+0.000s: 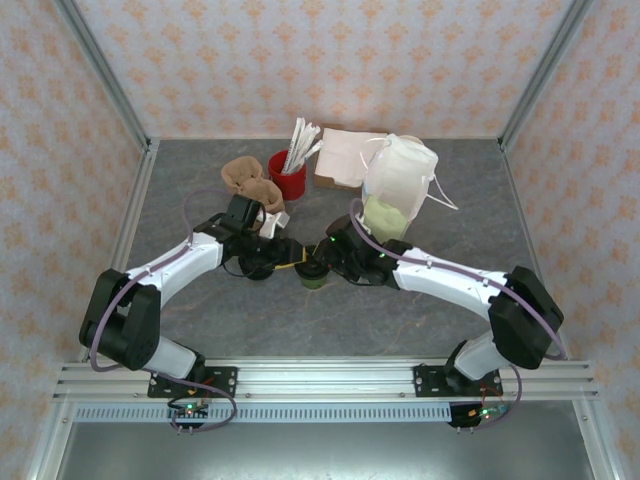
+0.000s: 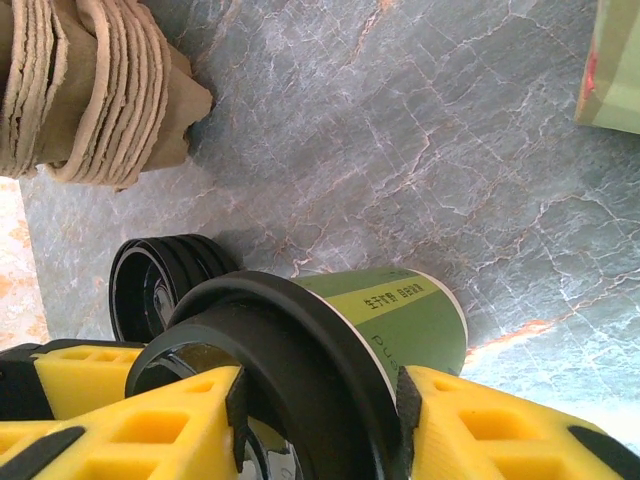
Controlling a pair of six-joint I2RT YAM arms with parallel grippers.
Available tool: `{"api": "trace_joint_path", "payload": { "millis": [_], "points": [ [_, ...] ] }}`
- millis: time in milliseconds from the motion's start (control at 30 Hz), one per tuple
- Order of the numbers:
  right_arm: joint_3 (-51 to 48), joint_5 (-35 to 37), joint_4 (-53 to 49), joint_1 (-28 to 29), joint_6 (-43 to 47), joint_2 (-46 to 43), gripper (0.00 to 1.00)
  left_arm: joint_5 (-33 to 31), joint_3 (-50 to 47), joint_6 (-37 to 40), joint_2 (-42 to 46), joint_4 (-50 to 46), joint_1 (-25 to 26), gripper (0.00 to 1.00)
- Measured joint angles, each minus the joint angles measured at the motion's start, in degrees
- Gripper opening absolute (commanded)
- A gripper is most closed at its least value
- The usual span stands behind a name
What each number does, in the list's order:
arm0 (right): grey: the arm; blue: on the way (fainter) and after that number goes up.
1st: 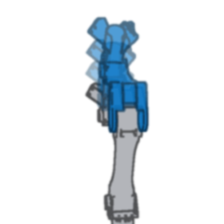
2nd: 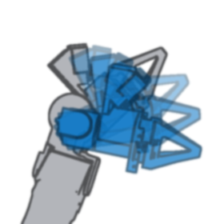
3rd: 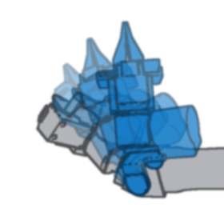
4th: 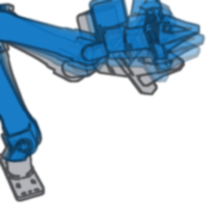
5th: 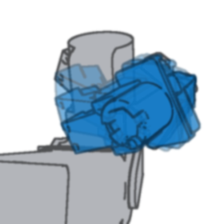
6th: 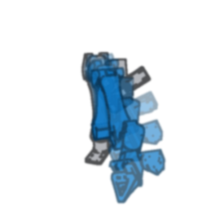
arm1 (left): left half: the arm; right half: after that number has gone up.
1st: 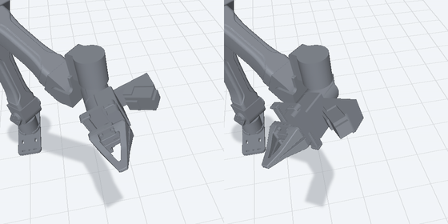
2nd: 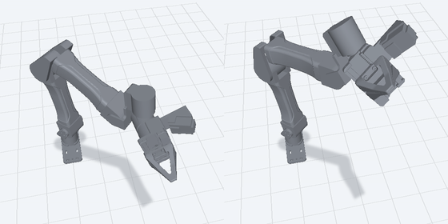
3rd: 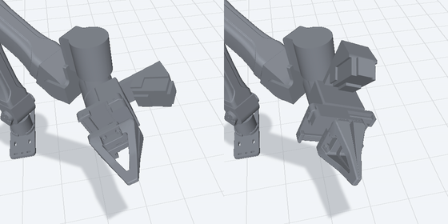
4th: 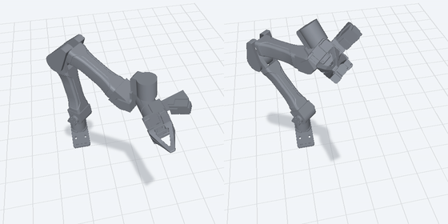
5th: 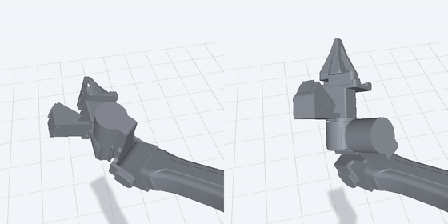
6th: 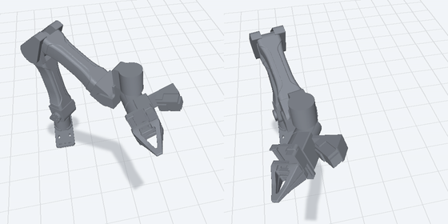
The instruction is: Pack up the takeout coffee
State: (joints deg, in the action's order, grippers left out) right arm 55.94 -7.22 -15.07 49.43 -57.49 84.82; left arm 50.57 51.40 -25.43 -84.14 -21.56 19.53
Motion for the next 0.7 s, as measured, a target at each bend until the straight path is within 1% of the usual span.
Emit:
{"api": "trace_joint_path", "payload": {
  "millis": [267,700],
  "points": [
    [-0.5,1.3,0.8,0.9,-0.4,-0.2,0.41,0.4,-0.8,0.0,0.1,1.1,0.0,0.44],
    [-2.1,2.8,2.9,1.6,-0.4,-0.8,0.41,0.2,-7.2,-0.2,3.7,9.7,0.0,0.44]
  ]
}}
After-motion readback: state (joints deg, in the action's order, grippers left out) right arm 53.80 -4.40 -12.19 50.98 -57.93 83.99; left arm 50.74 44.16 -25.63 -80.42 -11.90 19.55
